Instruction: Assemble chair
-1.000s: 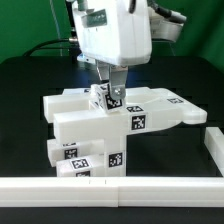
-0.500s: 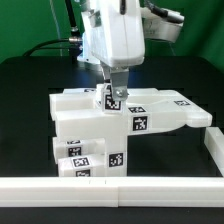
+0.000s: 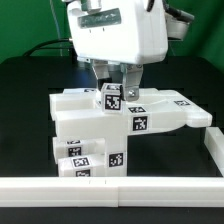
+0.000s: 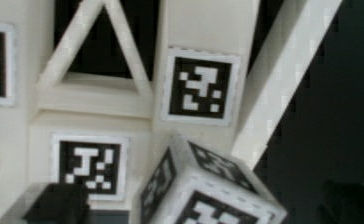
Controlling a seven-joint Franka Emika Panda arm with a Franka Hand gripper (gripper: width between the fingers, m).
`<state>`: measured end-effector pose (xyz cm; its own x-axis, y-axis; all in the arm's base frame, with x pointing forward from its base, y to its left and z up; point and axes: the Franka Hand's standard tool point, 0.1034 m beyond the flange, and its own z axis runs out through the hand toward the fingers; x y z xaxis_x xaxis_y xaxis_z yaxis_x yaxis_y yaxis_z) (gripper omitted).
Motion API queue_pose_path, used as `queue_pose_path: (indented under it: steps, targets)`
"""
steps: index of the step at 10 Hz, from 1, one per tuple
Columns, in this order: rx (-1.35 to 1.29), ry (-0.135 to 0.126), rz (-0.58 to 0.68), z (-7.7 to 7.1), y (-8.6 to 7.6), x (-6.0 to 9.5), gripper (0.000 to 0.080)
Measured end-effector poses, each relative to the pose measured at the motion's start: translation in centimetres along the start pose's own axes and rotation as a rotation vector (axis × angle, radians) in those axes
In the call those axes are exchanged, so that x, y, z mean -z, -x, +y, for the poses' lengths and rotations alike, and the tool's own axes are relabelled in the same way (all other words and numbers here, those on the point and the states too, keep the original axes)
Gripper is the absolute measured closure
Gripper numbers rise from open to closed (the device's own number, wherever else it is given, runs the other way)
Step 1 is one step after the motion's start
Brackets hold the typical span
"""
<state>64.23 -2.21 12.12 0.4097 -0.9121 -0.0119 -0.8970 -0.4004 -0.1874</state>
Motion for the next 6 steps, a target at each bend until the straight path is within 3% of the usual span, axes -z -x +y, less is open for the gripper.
queue_pose_path:
  steps: [4,6]
  targets:
    - [0.312,0.002,0.001,0.06,-0.07,-0.02,0.015]
    - [0.521,0.023,0.014,0.14,-0.22,-0.01,0.015]
